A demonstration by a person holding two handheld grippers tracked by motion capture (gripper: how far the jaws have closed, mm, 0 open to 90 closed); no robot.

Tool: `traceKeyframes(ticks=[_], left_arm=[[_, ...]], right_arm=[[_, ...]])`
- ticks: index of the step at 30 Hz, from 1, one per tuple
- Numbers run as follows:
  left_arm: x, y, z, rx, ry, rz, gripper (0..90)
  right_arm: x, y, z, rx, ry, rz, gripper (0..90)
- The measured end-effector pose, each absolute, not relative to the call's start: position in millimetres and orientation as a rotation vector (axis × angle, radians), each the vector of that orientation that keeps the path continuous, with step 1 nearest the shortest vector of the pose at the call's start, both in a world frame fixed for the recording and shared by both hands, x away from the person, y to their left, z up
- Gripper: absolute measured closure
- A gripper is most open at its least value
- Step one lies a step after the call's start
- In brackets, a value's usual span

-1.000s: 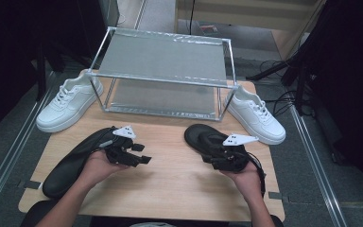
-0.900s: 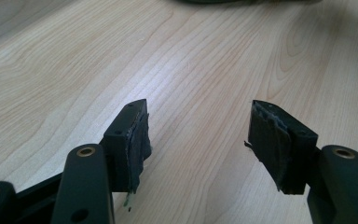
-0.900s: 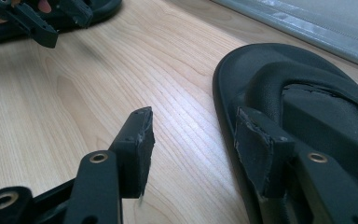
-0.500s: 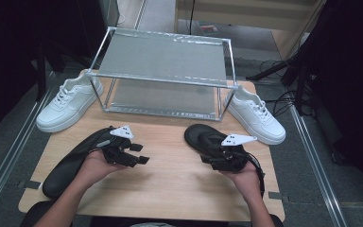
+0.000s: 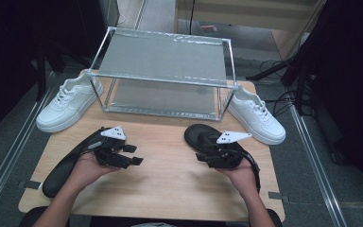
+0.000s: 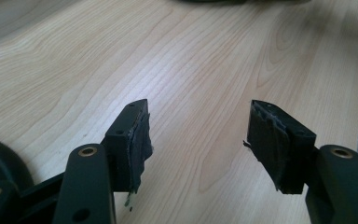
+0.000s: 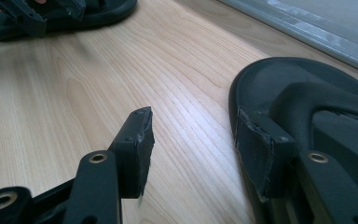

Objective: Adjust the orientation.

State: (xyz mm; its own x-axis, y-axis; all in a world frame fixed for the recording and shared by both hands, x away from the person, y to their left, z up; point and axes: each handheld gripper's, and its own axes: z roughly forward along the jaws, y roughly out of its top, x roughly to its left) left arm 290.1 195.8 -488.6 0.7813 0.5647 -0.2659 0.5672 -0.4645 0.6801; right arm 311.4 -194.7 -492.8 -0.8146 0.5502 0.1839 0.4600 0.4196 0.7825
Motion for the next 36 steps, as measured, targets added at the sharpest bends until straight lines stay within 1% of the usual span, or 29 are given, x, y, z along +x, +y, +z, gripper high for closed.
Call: traceKeyframes(ticks=[8, 18, 25, 29, 36], left_arm=[[284.3, 211.0, -481.8, 2.165, 0.886, 0.012, 42.3], [276.7, 233.9, -475.5, 2.151, 0.939, 0.026, 42.8], [269.3, 250.4, -470.3, 2.140, 0.980, 0.078, 42.8], [266.3, 259.6, -468.9, 2.131, 1.002, 0.084, 42.8], [262.1, 277.0, -466.1, 2.105, 1.060, 0.116, 43.0]], right_arm=[[316.5, -187.2, -492.5, 0.899, 2.579, 1.373, 47.6], [320.4, -181.4, -493.1, 0.869, 2.596, 1.377, 47.4], [323.0, -173.9, -493.3, 0.841, 2.614, 1.376, 47.2], [325.4, -167.6, -494.8, 0.891, 2.623, 1.412, 46.5], [325.2, -156.9, -496.4, 0.850, 2.643, 1.401, 46.7]])
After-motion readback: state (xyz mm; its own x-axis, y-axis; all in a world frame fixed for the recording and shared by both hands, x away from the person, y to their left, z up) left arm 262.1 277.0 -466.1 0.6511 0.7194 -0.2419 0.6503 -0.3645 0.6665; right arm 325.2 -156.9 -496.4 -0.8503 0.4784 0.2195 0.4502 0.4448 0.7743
